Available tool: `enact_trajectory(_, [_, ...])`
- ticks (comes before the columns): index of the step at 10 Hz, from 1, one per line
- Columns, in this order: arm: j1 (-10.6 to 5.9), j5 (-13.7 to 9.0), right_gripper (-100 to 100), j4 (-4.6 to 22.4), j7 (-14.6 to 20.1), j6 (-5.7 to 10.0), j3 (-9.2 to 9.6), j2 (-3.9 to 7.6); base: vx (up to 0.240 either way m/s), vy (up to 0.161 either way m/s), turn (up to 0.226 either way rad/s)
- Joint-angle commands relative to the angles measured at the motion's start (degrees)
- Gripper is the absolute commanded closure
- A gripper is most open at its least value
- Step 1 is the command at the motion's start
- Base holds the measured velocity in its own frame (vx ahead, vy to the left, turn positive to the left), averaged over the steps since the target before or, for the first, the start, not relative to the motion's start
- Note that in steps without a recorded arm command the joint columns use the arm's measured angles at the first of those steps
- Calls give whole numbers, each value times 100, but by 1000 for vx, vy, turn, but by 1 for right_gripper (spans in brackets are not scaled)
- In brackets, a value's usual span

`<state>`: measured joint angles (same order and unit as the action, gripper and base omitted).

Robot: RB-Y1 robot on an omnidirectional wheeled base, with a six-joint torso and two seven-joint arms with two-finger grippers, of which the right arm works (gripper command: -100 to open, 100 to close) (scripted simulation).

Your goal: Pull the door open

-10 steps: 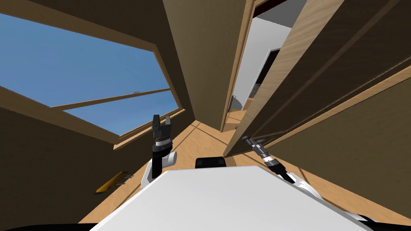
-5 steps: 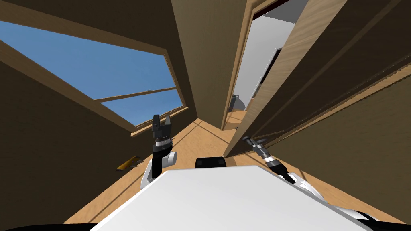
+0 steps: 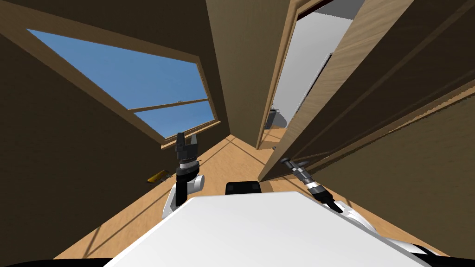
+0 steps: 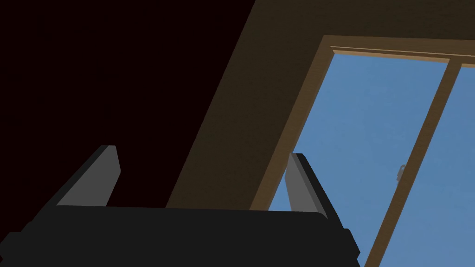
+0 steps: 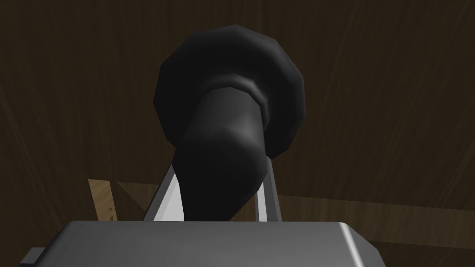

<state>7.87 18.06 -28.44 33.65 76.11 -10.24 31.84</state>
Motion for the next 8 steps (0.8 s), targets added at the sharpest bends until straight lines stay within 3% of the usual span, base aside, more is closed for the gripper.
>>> enact_trajectory(1, [47,20,100,48,-3,82,-39,29,-176,-112,182])
enact_trajectory(8, [28,107,100,439,-18,493,-160,120,-196,-81,170])
